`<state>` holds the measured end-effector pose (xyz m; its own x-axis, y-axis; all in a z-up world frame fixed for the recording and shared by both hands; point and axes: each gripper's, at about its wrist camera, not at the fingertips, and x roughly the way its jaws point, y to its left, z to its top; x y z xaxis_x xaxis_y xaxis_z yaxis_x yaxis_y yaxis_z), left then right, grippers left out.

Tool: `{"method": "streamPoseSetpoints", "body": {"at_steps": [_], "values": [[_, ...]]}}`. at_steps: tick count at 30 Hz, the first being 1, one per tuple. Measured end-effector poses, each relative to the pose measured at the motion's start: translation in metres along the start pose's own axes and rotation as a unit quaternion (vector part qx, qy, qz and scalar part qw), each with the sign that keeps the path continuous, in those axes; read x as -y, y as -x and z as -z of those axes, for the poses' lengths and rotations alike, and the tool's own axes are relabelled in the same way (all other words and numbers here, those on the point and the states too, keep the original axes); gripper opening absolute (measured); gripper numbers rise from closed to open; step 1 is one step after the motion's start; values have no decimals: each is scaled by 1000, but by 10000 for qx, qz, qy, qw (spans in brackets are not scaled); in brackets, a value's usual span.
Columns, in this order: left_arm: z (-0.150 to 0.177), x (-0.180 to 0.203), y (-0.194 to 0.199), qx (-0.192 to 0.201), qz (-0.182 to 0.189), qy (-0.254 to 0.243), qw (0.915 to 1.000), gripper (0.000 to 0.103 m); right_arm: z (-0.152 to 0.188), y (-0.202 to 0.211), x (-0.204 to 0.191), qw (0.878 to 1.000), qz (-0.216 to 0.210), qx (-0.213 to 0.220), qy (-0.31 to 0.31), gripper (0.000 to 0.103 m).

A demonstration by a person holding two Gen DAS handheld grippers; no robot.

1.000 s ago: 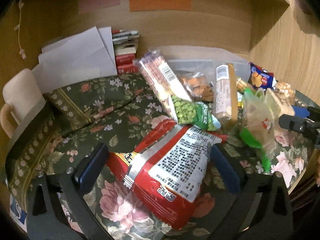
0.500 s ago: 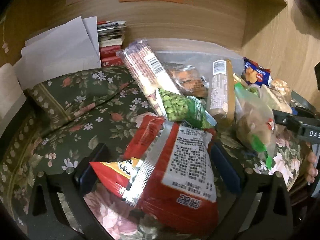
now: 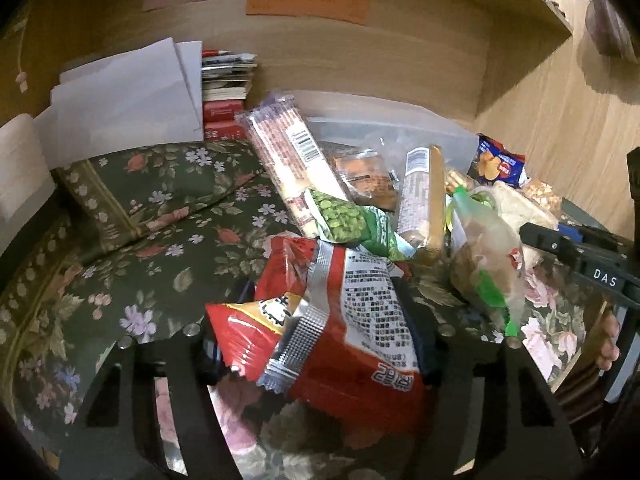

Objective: Organize snacks
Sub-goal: 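Grasp the red chip bag with the left tool while the right tool grasps the beige cracker block, then carry both snacks over the clear plastic bin and open both tools to drop them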

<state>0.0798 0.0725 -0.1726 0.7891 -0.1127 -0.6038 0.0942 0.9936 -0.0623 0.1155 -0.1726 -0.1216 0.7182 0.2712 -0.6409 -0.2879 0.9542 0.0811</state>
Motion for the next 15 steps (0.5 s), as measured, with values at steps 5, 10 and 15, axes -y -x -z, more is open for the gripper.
{"method": "streamPoseSetpoints", "body": {"at_steps": [5, 10, 15], "values": [[1, -4, 16, 87, -194, 58, 9998, 65, -1, 9, -2, 9999, -94, 105, 24, 33], [-6, -8, 36, 334, -339, 85, 9988, 65, -5, 22, -5, 9993, -157, 330, 73, 33], [-20, -6, 54, 667, -436, 70, 9968, 65, -14, 37, -8, 9979, -173, 604, 151, 33]]}}
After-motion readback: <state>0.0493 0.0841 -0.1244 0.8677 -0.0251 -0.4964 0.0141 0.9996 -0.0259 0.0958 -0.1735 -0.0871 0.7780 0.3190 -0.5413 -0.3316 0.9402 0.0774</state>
